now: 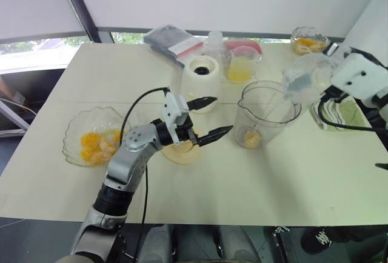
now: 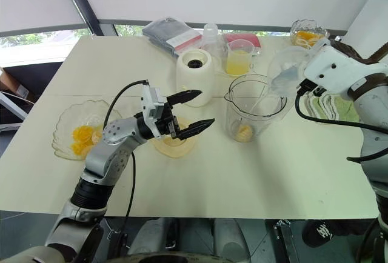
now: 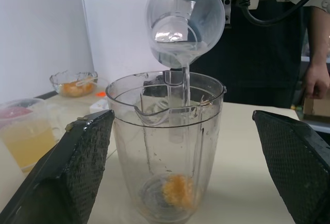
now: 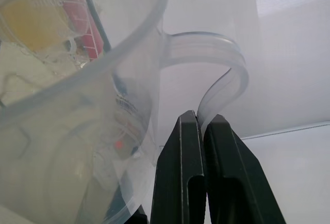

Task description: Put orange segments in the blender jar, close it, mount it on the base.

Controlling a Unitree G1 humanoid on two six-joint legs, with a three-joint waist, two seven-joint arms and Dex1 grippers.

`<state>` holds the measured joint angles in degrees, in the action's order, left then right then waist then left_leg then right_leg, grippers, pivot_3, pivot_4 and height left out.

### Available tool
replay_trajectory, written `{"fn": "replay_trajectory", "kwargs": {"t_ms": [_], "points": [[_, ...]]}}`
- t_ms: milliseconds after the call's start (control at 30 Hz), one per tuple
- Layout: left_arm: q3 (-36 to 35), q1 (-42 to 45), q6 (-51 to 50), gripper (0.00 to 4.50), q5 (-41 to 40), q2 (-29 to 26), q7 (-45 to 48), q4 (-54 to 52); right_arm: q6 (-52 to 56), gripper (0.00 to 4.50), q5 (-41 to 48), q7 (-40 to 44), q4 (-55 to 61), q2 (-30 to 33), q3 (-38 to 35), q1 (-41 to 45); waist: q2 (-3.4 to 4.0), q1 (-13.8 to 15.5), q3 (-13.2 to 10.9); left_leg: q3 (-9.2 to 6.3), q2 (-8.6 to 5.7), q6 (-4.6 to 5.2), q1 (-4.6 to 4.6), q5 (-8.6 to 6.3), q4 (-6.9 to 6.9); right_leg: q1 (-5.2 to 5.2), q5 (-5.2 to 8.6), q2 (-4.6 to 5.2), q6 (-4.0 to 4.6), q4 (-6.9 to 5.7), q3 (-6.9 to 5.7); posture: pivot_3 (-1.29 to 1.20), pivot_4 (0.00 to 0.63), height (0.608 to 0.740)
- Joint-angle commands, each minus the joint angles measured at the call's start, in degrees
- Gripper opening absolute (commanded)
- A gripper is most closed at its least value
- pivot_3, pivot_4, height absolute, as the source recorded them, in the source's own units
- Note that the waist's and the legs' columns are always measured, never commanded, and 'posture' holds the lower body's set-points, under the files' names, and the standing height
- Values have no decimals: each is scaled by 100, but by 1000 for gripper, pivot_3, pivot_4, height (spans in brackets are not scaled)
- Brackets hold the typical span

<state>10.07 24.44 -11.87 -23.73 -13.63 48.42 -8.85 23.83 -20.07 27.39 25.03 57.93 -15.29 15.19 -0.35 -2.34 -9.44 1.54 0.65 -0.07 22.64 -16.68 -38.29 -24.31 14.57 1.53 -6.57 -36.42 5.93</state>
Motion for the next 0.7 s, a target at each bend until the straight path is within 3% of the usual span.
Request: {"fn": "replay_trajectory", "kwargs": {"t_ms": [33, 467, 700], "points": [[-9, 15, 123, 4500, 15, -24, 36, -164, 87, 42, -53, -42, 145, 5, -255, 189, 0, 0, 0, 0, 0, 0, 0, 0, 0, 0, 0, 0, 0, -1, 0, 0, 150, 740], [-18, 58, 159, 4500, 13, -53, 132, -85, 2206, 42, 808, -171, 504, -1200, -1093, 709, 0, 1, 1, -1, 0, -1, -9, 1, -3, 5, 0, -1, 0, -14, 1, 0, 150, 740], [-24, 70, 132, 4500, 14, -77, 162, -79, 3852, 42, 1363, -669, 888, -2350, -2130, 1317, 0, -5, 2, -4, 0, -2, -21, 1, -5, 5, 0, -2, 1, -46, 1, 0, 150, 740]]}}
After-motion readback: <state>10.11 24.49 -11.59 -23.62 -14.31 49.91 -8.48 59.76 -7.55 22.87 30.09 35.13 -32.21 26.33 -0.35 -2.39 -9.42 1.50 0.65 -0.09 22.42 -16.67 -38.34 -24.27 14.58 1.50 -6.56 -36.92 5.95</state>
